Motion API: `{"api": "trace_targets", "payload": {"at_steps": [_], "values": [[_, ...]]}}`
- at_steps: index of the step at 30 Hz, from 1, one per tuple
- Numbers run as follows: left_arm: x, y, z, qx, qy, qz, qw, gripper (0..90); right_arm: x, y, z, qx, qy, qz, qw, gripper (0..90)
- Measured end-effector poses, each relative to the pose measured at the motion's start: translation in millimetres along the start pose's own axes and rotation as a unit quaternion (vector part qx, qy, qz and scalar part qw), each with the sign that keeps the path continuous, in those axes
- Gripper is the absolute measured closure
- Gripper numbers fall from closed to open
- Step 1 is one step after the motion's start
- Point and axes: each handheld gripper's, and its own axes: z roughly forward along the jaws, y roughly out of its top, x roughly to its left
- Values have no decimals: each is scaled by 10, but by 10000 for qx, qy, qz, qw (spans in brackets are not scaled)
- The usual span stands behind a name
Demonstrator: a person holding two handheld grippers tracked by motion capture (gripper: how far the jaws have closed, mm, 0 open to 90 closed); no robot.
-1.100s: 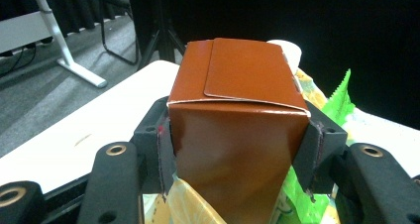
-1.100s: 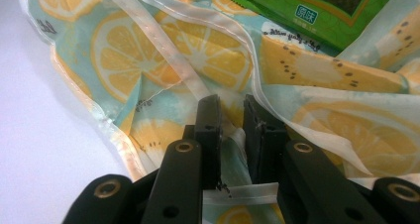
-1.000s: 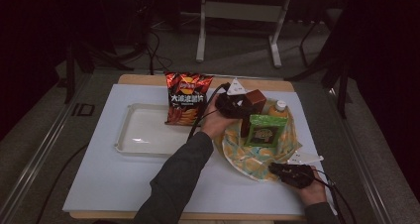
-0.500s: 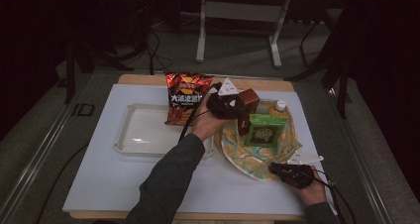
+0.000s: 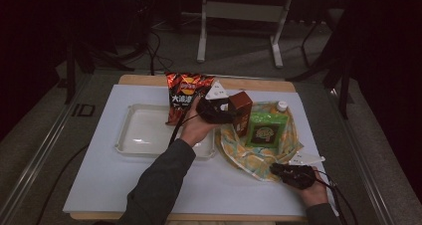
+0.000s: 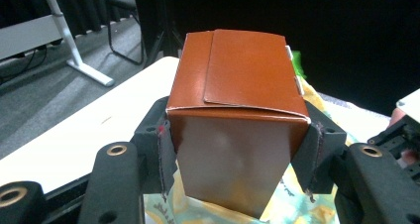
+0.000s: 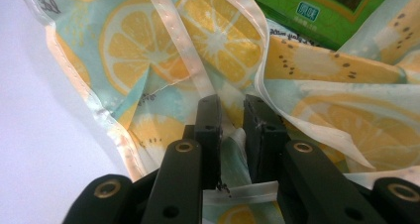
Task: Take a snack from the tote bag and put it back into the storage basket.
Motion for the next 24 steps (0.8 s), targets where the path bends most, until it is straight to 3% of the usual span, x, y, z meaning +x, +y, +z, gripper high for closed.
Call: {"api": "trace_targets", "payload": {"at_steps": [11,17,21,24], "values": [[-115,5,-131,-1,-173,-98,9998,426,2,0,0,-5,-10,-2,10000,774],[-201,35,-129,-22,-228,-120,9997,426,2,0,0,-4,-9,0,10000,774],[-251,60,-112,-117,-379,-228,9990,426,5,0,1,-14,-8,11,10000,774],[-313,83,-86,-109,-454,-190,9987,426,4,0,2,-16,-8,10,10000,774]]}}
